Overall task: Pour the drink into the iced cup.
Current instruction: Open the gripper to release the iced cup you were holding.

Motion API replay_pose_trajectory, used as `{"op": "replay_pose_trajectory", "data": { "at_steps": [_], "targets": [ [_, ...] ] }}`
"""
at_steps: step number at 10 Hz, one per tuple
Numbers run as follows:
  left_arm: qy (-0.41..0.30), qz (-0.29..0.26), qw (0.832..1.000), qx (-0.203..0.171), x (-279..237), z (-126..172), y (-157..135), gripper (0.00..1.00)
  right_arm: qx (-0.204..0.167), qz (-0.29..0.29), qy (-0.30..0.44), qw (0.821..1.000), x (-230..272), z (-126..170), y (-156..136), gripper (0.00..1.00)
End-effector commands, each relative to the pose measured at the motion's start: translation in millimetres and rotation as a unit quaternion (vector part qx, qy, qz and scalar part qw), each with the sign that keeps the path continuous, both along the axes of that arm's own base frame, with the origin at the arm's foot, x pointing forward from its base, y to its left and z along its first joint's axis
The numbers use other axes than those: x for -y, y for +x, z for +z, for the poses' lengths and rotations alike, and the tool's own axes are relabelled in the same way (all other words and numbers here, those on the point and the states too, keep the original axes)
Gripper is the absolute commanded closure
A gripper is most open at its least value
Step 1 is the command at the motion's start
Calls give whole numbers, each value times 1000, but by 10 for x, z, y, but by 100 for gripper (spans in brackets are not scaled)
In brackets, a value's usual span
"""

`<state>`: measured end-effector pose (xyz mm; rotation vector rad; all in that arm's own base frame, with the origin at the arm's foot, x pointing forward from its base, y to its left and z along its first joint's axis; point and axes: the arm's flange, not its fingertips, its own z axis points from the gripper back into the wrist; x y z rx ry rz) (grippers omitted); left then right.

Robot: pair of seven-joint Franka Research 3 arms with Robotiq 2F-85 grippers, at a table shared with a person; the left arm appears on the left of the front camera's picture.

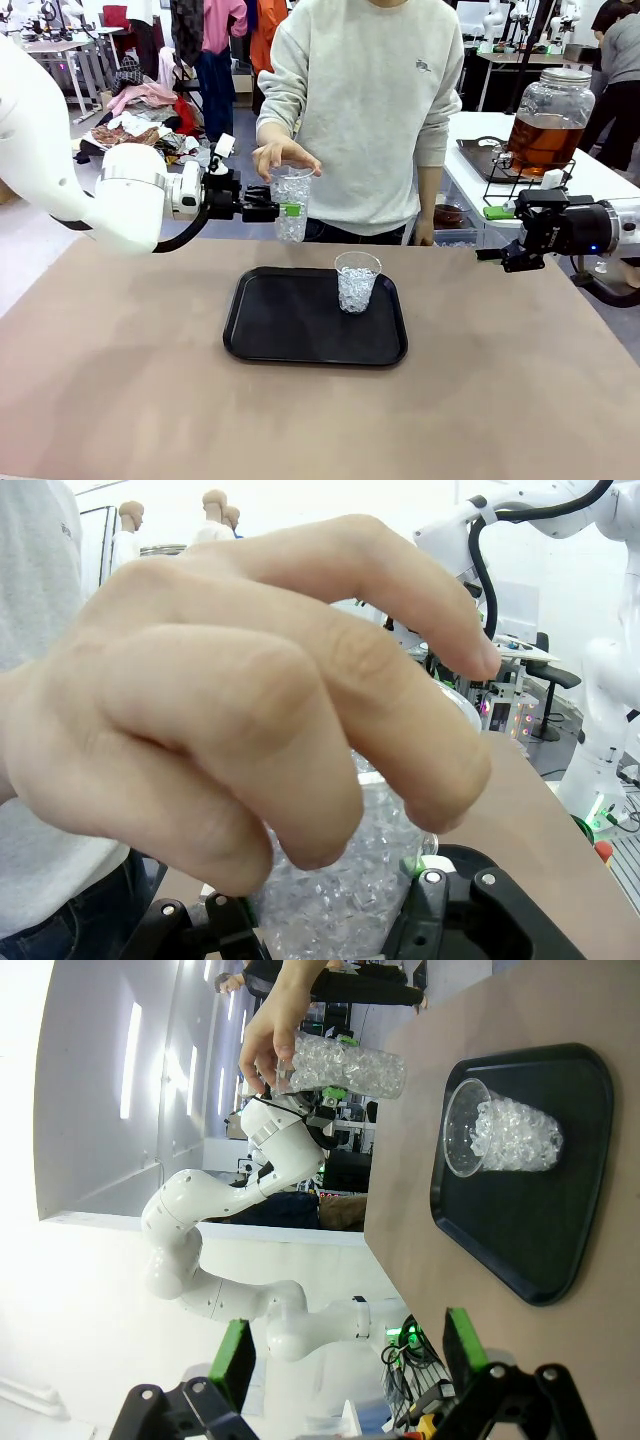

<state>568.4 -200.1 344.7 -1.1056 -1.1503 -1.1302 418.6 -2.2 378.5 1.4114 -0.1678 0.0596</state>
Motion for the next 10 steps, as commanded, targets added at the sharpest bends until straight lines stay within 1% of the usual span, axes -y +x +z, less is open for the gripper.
{"op": "replay_pose_trajectory", "data": {
  "at_steps": [1, 2, 3, 5, 8, 10],
  "targets": [
    [0, 0, 1000, 0, 1, -2, -1, 39, 1, -2, 0, 1000, 3, 7, -5, 0],
    [-2, 1, 1000, 2, 3, -1, 12, 39, 1, -2, 0, 1000, 3, 7, -5, 0],
    [-2, 2, 1000, 3, 1, 2, 20, 34, 1, -2, 0, 1000, 3, 7, -5, 0],
    [-5, 3, 1000, 11, -8, 17, 28, 0, 1, -2, 0, 1000, 3, 7, -5, 0],
    [-14, 8, 1000, 12, -163, 110, 3, 0, 1, -2, 0, 1000, 3, 7, -5, 0],
    [-18, 24, 999, 16, -312, 156, -42, 0, 1, -2, 0, 1000, 3, 7, -5, 0]
  ]
}}
